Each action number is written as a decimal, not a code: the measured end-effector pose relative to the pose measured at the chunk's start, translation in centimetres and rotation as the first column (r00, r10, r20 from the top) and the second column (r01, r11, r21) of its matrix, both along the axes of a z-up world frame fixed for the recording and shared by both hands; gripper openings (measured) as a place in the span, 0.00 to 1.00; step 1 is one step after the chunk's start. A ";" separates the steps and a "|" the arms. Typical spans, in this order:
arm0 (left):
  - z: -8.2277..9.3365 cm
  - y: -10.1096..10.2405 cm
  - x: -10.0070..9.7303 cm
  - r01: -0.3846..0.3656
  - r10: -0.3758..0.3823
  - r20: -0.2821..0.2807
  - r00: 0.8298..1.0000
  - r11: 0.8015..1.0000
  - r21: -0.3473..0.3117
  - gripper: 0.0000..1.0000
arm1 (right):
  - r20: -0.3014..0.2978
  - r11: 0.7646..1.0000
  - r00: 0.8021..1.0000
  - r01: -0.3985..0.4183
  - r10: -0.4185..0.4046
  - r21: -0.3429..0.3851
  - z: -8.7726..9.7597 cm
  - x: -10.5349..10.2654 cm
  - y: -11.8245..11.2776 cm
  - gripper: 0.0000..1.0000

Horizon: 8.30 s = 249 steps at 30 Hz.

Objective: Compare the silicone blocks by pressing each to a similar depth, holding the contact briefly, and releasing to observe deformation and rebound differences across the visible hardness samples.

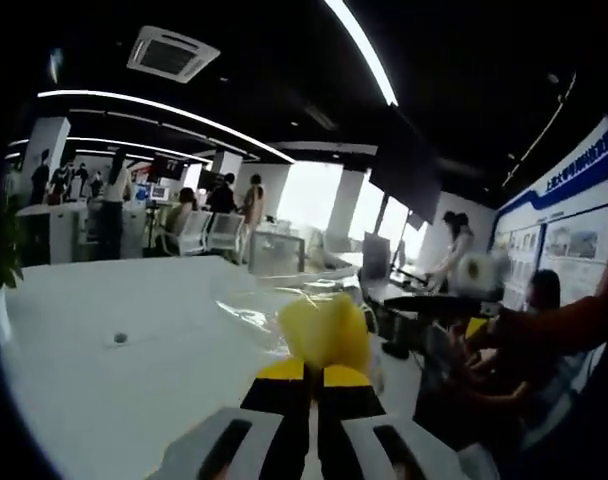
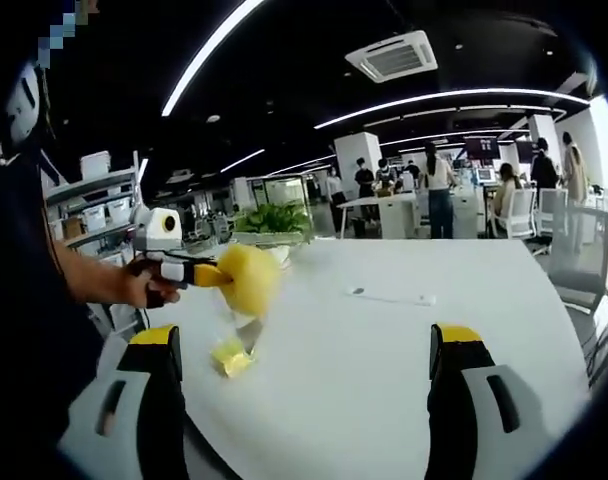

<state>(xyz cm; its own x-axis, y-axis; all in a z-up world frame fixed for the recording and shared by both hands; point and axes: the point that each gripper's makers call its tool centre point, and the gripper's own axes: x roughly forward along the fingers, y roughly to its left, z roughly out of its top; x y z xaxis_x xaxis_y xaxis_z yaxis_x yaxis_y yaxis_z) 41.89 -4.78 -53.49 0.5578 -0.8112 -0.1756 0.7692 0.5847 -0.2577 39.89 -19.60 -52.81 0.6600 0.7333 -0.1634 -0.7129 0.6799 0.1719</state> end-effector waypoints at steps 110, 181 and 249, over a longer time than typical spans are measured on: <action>5.8 6.0 -3.2 -0.051 0.056 0.095 0.994 0.997 -0.057 0.07 | -0.079 0.866 0.863 -0.496 0.499 0.061 5.2 -0.9 19.2 0.00; 7.0 3.1 -3.3 -0.035 0.032 -0.027 0.999 0.992 -0.124 0.00 | 0.123 0.946 0.940 -0.324 0.319 0.021 7.4 1.2 14.2 0.96; -19.5 2.3 -0.6 -0.102 0.031 -0.740 0.672 0.993 -0.051 0.00 | 0.012 0.978 0.987 0.159 -0.159 -0.136 -12.2 -2.4 -4.3 0.97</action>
